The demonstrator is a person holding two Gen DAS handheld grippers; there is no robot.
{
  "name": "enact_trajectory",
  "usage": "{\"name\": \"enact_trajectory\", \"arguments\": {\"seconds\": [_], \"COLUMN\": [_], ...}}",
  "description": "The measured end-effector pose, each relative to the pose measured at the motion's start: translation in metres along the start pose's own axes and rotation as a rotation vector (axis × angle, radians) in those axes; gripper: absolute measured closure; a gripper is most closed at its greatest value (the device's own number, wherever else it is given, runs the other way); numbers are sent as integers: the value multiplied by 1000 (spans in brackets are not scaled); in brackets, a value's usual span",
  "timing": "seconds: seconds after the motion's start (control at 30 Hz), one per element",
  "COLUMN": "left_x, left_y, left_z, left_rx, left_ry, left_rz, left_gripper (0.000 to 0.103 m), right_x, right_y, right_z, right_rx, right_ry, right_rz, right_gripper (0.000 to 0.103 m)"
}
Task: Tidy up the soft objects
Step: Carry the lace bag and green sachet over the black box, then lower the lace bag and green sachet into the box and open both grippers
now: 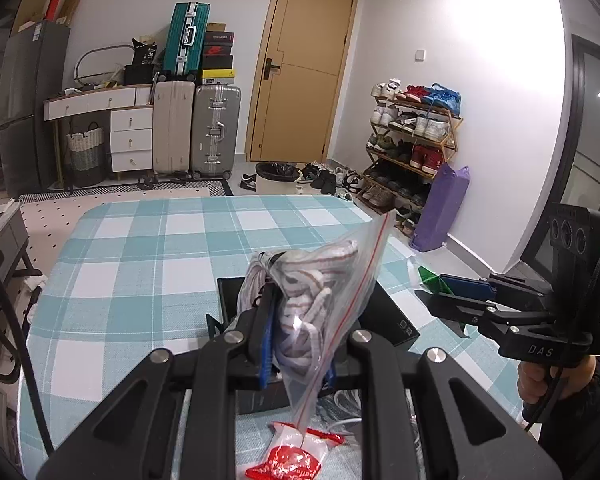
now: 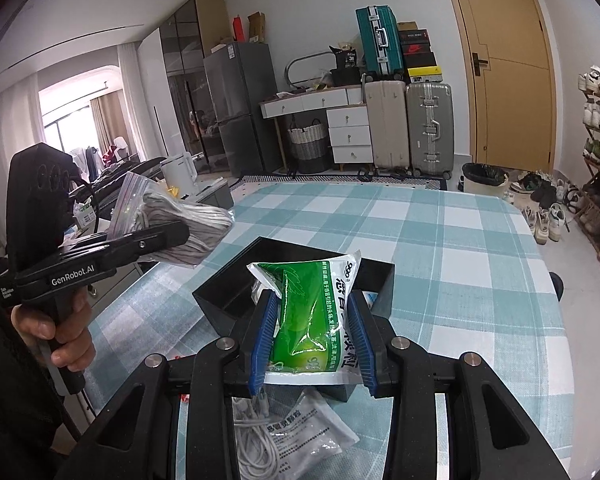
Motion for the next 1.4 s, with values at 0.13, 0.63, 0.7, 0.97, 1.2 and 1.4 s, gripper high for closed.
{"name": "enact_trajectory", "arguments": {"seconds": [0.13, 0.63, 0.7, 0.97, 1.2, 1.4], "left_x": [-10, -55, -59, -78, -84, -81], "left_y": [3, 3, 3, -4, -12, -16], "left_z": [-2, -5, -6, -4, -1, 4], "left_rx": [-18, -41, -53, -109, -122, -78], "left_ry": [12, 47, 68, 139, 155, 110], "left_rz": [17, 94, 94, 127, 162, 191], "left_gripper": [86, 86, 86, 86, 85, 55], "right_x": [-7, -57, -64, -83, -98, -99], "right_y": [7, 19, 20, 19, 18, 14], "right_z": [2, -3, -5, -8, -7, -10], "right_rx": [7, 14, 17, 49, 66, 75], "right_ry": [11, 27, 22, -14, -43, -82], "right_rz": [9, 75, 86, 112, 130, 127], "right_gripper": [66, 66, 66, 66, 66, 51]}}
Point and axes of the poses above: each gripper's, at about its wrist camera, not at the fingertips, and x roughly against the way its jaws point, z to its left, y to its top, the point moved 9 cm from there along -x, roughly the way its jaws point, and after that the axes turned 10 degrees about z, right-handed, at the moved point
